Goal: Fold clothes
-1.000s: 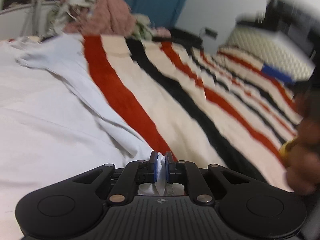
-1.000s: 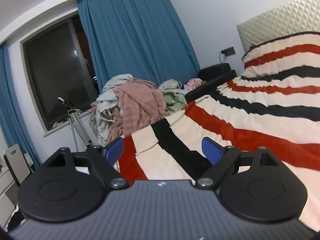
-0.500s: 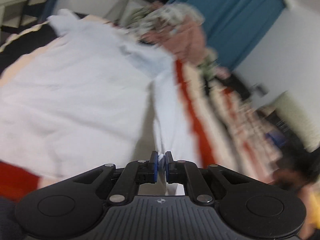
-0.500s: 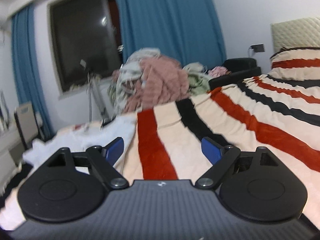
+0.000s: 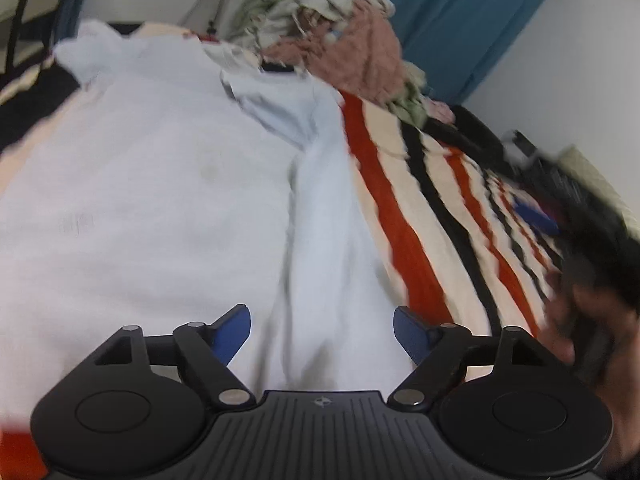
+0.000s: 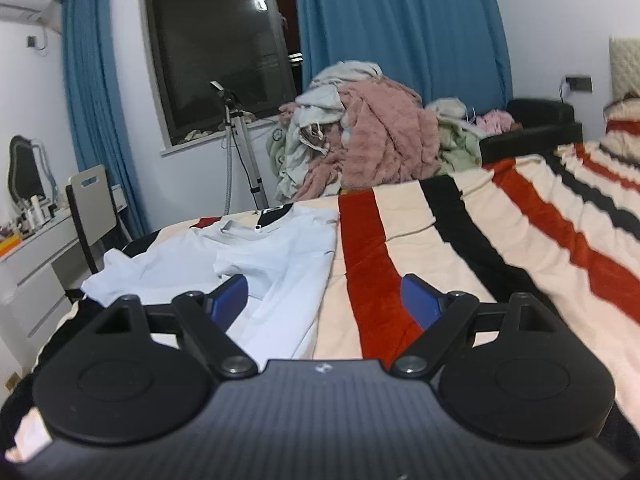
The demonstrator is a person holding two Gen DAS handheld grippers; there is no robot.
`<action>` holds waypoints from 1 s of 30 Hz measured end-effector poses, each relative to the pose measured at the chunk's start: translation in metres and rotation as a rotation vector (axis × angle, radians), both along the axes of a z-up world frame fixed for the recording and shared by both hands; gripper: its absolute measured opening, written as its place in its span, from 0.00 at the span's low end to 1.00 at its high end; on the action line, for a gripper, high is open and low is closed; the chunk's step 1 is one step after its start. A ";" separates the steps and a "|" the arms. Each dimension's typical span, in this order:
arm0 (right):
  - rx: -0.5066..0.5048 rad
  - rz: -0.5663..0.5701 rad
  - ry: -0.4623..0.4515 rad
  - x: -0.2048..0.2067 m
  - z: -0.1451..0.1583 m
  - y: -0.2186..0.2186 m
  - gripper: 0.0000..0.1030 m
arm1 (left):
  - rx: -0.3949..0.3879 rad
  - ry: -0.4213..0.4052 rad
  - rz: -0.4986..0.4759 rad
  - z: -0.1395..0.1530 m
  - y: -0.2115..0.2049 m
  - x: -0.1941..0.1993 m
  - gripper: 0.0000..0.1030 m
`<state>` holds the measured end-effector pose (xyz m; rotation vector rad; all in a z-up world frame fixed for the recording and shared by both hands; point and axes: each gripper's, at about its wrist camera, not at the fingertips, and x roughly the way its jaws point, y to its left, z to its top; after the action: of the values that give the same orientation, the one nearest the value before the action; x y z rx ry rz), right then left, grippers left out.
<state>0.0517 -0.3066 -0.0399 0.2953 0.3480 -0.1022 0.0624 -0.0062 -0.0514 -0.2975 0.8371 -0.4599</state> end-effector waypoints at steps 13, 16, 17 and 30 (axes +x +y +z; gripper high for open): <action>0.055 -0.020 0.125 0.068 -0.079 -0.010 0.82 | -0.191 0.019 0.269 -0.086 -0.052 0.308 0.68; 0.048 0.044 0.145 0.075 -0.090 0.001 0.82 | -0.190 0.011 0.308 -0.097 -0.061 0.338 0.48; 0.045 0.066 0.151 0.077 -0.094 0.005 0.82 | -0.177 0.009 0.319 -0.097 -0.065 0.346 0.31; 0.040 0.000 0.161 0.094 -0.110 0.002 0.82 | 0.245 -0.208 0.292 -0.047 -0.105 0.384 0.13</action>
<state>0.1460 -0.3043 -0.1500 0.3274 0.5098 -0.1191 0.4462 -0.1110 -0.0988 -0.1387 0.6264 -0.1105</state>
